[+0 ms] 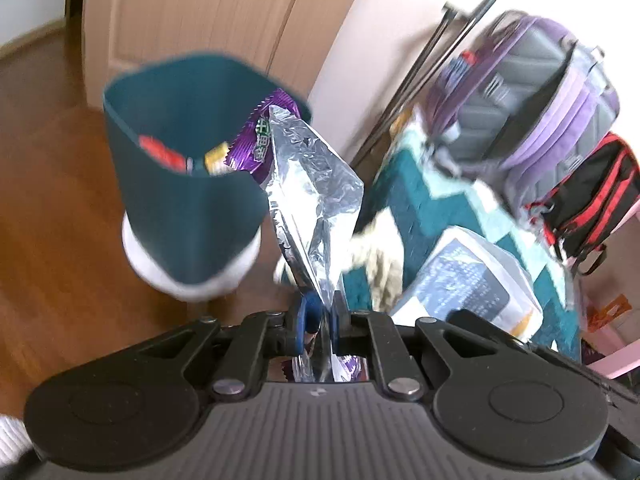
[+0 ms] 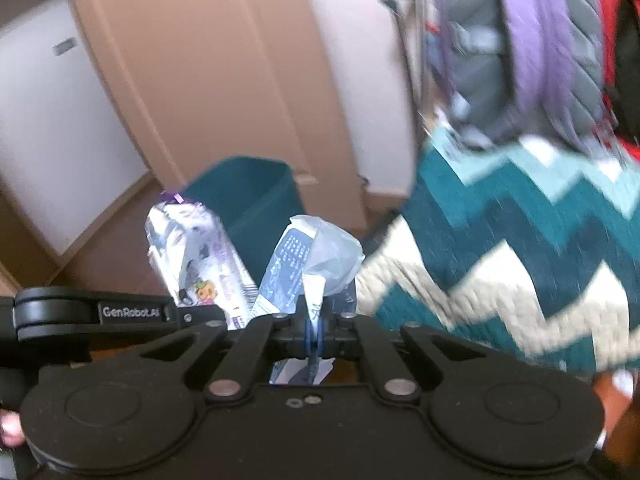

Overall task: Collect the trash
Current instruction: 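Lift the foil bag and clear bag with both tools over the wastebasket, then open both tools to drop the foil bag and clear bag into the wastebasket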

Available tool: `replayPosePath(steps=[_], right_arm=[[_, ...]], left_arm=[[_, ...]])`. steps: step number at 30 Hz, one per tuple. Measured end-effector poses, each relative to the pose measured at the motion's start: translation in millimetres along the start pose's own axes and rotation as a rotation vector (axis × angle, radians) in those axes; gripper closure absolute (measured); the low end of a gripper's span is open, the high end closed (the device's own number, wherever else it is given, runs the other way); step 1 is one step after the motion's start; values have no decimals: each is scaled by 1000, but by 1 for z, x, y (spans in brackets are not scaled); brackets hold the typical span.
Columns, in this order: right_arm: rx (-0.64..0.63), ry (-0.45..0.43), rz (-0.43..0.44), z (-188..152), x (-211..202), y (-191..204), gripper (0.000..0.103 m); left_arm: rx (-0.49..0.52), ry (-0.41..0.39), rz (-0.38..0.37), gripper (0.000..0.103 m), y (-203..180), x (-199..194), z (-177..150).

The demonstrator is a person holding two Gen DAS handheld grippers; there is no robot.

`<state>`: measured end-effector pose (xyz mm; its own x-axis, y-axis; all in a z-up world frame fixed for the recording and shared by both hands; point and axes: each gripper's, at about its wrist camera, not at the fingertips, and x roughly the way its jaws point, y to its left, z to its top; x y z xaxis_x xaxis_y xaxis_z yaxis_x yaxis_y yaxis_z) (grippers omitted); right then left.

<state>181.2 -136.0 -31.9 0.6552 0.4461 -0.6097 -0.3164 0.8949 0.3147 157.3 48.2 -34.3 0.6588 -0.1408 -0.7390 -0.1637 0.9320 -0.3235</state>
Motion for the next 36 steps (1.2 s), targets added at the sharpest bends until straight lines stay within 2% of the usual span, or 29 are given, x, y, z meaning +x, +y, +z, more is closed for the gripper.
replayPosePath(steps=[9,18,26,36], right_arm=[[-166,-117,34,61,-9,53,101],[-268,-134,33,105,34,90,101],[-298,-88,25,128,98,108,100],[-326,37,-7,117,184,110,97]], left_arm=[[61,-138,15,91,9,-40,45],[143,-192,96,91,33,-41,101],[187,-148,153,91,58,0,147],[212,1,174,91,80,78,154]])
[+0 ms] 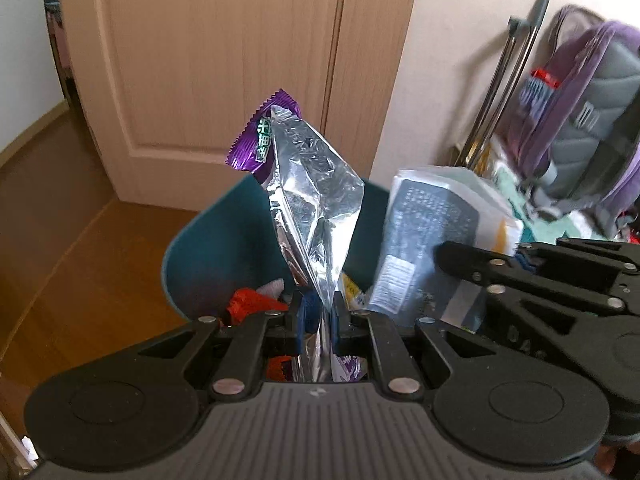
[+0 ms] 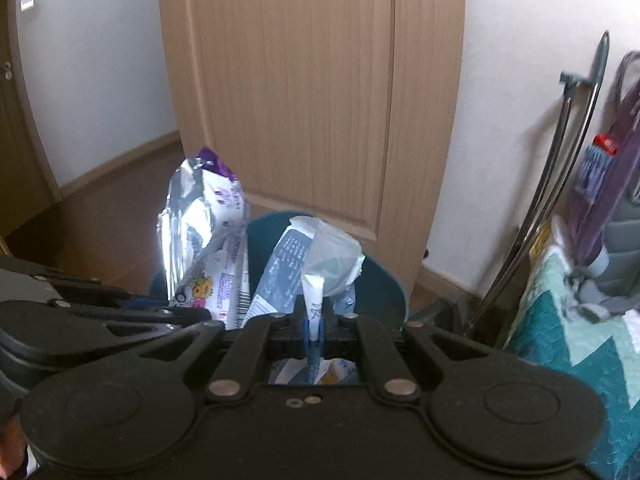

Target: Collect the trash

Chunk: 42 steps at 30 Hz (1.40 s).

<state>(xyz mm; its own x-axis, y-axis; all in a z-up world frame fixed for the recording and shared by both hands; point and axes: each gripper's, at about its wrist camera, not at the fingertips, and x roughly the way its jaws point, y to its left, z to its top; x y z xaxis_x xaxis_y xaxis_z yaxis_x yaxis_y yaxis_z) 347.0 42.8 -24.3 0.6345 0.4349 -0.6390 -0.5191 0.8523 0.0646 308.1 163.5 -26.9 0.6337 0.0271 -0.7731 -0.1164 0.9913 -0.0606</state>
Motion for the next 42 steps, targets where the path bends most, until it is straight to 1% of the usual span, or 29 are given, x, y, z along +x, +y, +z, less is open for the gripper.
replayPosePath(steps=[3,8,11,15,17,19,20,21,22,24,28,33,37,40,42], right_arm=[[3,40,7,-7,18,0,94],[12,79,16,-19,33,-2,84],[37,94,21,-23,38,-6,80],[67,103,15,-27,37,-11,72],[86,106,17,-29,33,-13,68],[112,101,23,-29,28,-18,66],[124,100,28,-29,24,-20,66],[131,97,30,-29,21,-21,66],[138,94,31,-29,18,-23,65],[153,86,41,-29,8,-24,63],[162,55,65,-30,-13,-27,59],[167,3,92,-34,-51,-22,52],[180,-44,112,-35,-82,-23,48],[175,-82,109,-35,-107,-23,48],[172,-107,106,-36,-123,-22,47]], left_arm=[[-14,27,1,91,3,17,-2],[-41,59,-9,90,7,37,-5],[-66,61,-23,88,9,41,-7],[-73,64,-22,81,14,36,-10],[-85,67,-28,77,15,34,-10],[-100,59,-31,65,16,30,-11],[-109,51,-34,61,17,26,-12],[-113,44,-32,52,16,26,-11],[-115,36,-29,45,16,22,-12],[-122,22,-38,41,15,17,-12],[-125,-15,-50,37,12,-3,-14],[-113,-72,-70,36,2,-37,-18],[-93,-129,-72,25,-6,-69,-22],[-76,-175,-85,20,-12,-96,-25],[-69,-201,-93,19,-15,-113,-29]])
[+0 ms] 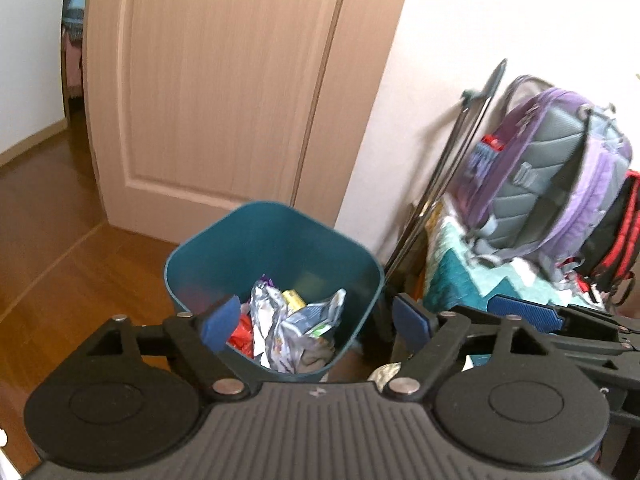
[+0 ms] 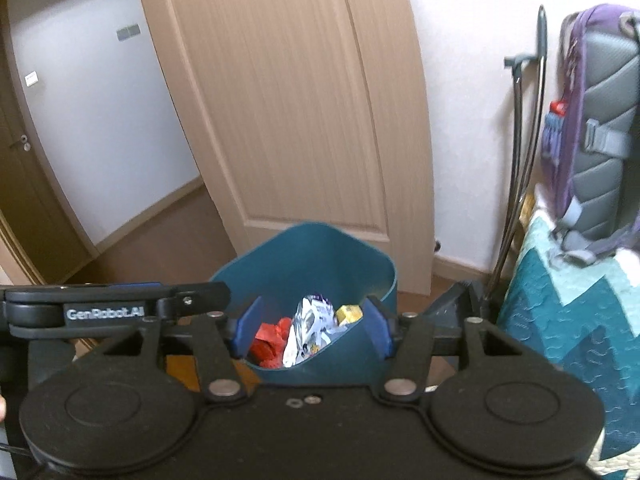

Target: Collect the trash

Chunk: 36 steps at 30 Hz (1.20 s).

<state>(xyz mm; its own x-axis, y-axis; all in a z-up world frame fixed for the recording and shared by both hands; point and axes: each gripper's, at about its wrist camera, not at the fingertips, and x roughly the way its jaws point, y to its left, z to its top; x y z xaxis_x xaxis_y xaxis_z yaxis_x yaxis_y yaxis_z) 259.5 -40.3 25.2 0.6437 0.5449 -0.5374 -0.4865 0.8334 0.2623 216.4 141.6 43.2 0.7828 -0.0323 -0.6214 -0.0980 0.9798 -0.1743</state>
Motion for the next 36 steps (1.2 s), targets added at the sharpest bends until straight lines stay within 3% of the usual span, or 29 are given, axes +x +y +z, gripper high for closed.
replayPosePath(steps=[3,9,15,23,27,36], right_arm=[[-4,-38,3,0,-26,2,47],[-34,-92,9,-5,-70,11,47],[-31,-134,15,-15,-109,12,46],[-92,-170,4,-35,-148,22,46],[-101,-187,8,-43,-163,27,46],[-128,-210,15,-47,-181,37,46]], left_arm=[[22,-39,-14,18,-8,-25,-1],[51,-97,-5,2,-21,-67,-7],[44,-133,-46,2,-28,-102,-20],[94,-204,-46,2,-41,-145,-44],[77,-212,-65,2,-43,-157,-50],[78,-236,-29,2,-47,-173,-64]])
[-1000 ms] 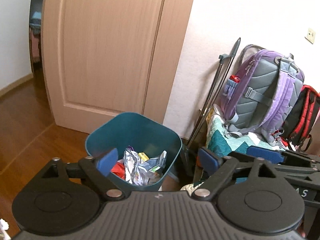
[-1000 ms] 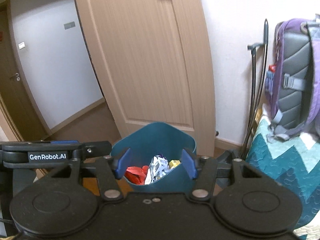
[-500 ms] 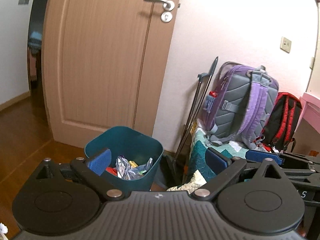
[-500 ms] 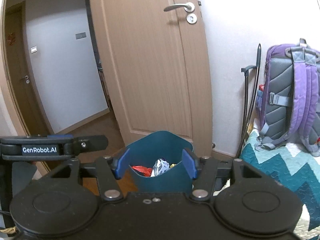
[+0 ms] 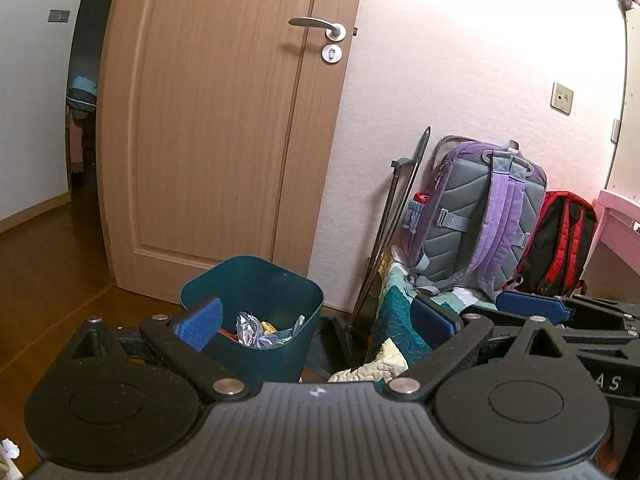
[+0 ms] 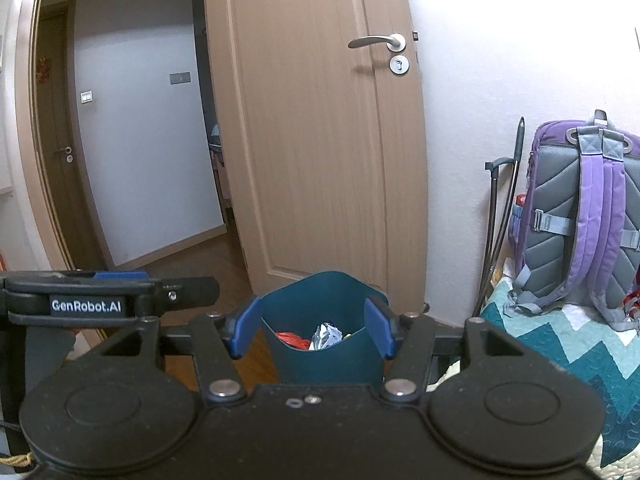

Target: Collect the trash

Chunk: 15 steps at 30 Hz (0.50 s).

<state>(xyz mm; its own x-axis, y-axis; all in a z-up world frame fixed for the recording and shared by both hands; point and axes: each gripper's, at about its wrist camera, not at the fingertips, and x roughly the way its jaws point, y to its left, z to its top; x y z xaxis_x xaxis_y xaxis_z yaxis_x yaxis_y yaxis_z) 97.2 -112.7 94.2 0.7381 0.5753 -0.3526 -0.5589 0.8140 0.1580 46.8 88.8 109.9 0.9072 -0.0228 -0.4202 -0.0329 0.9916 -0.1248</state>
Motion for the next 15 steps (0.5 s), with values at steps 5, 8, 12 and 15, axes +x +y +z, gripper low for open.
replayPosePath(steps=[5,8,12,15], right_arm=[[4,-2,7,-1,-6,1,46],[-6,-1,10,-1,-8,1,46],[-12,0,12,-3,-11,3,46],[-13,9,14,-3,-10,5,46]], left_arm=[[-17,4,-3,2,0,-5,-1],[-24,11,-8,2,0,-7,-3],[-22,13,3,2,-1,-10,-5],[-43,32,5,2,0,-10,-5]])
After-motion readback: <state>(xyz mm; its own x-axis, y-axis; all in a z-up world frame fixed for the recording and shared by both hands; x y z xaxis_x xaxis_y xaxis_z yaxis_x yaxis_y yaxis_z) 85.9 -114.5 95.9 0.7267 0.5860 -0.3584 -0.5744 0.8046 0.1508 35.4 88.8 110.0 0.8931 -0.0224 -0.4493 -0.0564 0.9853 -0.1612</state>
